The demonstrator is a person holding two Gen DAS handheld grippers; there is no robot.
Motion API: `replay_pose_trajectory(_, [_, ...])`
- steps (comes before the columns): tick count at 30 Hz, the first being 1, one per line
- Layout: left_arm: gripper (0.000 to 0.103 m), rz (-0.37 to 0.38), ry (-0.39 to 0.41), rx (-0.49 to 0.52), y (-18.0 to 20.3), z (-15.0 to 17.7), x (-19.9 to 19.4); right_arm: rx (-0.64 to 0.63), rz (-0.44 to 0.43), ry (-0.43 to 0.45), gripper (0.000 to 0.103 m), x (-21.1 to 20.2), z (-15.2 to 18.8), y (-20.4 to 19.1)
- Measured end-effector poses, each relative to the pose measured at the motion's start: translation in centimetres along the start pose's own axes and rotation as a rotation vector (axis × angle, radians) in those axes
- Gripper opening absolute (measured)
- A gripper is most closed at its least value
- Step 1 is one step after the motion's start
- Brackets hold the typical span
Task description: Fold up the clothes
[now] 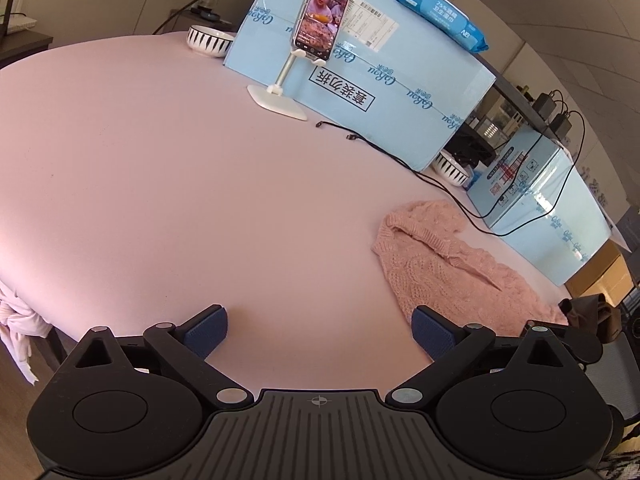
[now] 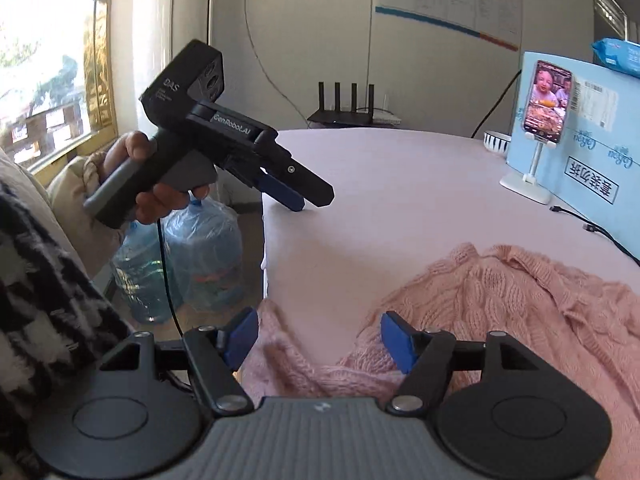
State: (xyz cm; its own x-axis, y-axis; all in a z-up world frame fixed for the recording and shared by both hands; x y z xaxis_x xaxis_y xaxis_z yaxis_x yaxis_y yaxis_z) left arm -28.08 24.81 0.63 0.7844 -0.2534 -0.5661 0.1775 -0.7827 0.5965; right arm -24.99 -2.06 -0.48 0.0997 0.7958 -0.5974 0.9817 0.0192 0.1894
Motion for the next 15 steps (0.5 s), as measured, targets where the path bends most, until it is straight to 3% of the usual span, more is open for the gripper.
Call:
replay_pose_trajectory(3, [0.1,-0.001,-0.007,0.001,0.0,0.2,-0.3,-0.111,-0.052,-0.071,0.059,1.8,-0.4,-0.5])
replay_pose_trajectory(6, [0.1,0.008,-0.012,0.0,-0.2,0.3,-0.5,-0.252,-0.015,-0.117,0.055,1.5,-0.1,-1.7])
replay_pose_trajectory(10, [0.101,0.014,-0.021,-0.015,-0.4,0.0,-0.2,-0.257,0.019,-0.122,0.053,-0.4,0.3,-1.7])
replay_pose_trajectory(12, [0.101,0.01,-0.021,-0.021,-0.4,-0.3,0.2,-0.266,0.015,-0.128,0.039,-0.7,0.5,-1.9])
replay_pose_trajectory(14, [0.102,0.003,-0.018,-0.022,-0.2,-0.3,0.4,-0.284,0.017,-0.133,0.033,-0.9,0.8,-2.3])
replay_pose_trajectory(15, [0.102,-0.001,-0.017,-0.022,-0.2,-0.3,0.4,-0.285,0.02,-0.123,0.017,-1.0,0.7,-2.4])
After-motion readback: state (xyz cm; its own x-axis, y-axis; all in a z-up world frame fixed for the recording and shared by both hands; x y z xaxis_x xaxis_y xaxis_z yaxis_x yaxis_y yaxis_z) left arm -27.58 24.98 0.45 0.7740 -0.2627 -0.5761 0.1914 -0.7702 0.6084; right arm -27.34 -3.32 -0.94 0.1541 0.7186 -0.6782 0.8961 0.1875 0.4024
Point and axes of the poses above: each gripper's, at about its wrist camera, not at the fingertips, and x roughly the way its jaws point, y to its right, z to its underside, the point moved 3 cm from there along x, roughly the way its jaws point, and after that the axes turned 10 degrees about -x, right-handed, at the moved point
